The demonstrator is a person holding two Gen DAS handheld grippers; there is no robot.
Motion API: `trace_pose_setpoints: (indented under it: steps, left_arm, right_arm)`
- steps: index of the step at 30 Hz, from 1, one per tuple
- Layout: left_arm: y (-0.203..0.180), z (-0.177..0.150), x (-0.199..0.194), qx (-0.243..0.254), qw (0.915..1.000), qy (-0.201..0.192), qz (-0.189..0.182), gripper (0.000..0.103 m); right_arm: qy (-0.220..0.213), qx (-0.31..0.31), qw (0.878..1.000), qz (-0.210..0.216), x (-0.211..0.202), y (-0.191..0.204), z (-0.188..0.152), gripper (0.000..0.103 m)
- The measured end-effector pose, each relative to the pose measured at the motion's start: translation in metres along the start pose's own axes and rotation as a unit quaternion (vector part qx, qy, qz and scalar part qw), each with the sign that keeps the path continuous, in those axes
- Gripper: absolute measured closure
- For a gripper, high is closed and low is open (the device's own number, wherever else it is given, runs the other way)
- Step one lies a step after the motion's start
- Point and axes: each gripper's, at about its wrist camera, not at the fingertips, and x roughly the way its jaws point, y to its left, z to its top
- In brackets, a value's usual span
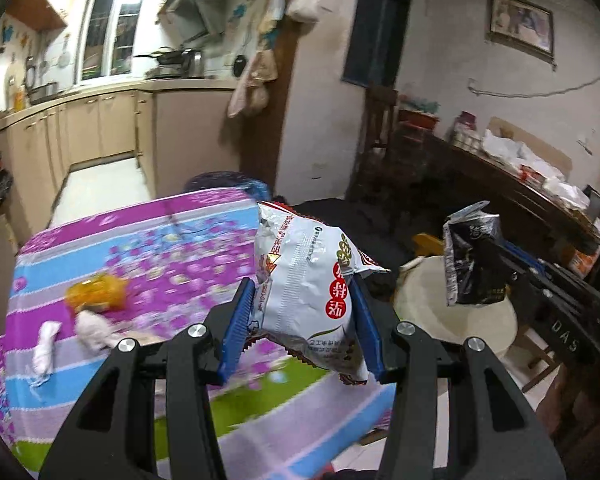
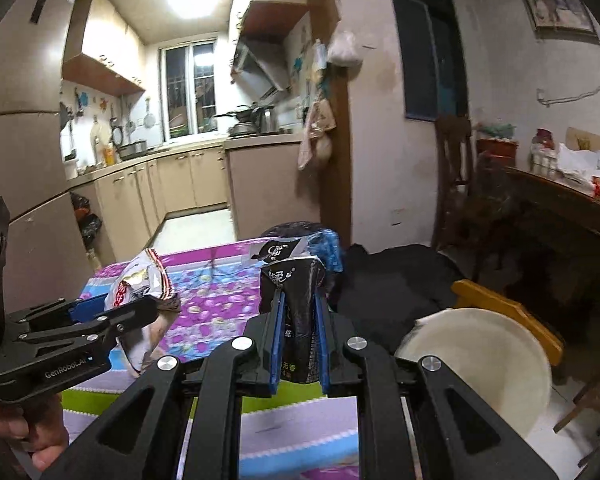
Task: Collect trash
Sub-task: 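Carry the snack bag and Face packet with both tools over the bucket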
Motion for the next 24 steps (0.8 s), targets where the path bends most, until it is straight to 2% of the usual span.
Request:
trace_pose_setpoints:
  steps: [7,11,14,19,24]
  left_arm:
    - [-0.068,0.021,0.029,0.025,0.9984,0.007,-0.05,0.057]
    - [-0.112,0.029,0.055,0.041,0.9959,0.027,-0.075,0.057]
    - [-0.14,0.032,0.076,0.053,0.9936,0.046,-0.088,0.057]
    - [-0.175,0.034,0.11,0.064,0.989,0.086,-0.102,0.057]
    - [-0.194,0.026,0.145,0.069,0.9845,0.132,-0.093,0.057]
  right_arm:
    - [-0.005,0.02,0.998,-0.057,-0.03,-0.086,0.012,0.088]
    - [0.015,0.03,0.995,-0.089,-0.039,-0.143,0.016,0.088]
    - [0.04,0.044,0.994,-0.095,-0.034,-0.182,0.018,0.088]
    - [0.11,0.065,0.988,-0.088,-0.006,-0.244,0.02,0.088]
    - [0.186,0.084,0.976,-0.071,0.035,-0.295,0.016,0.088]
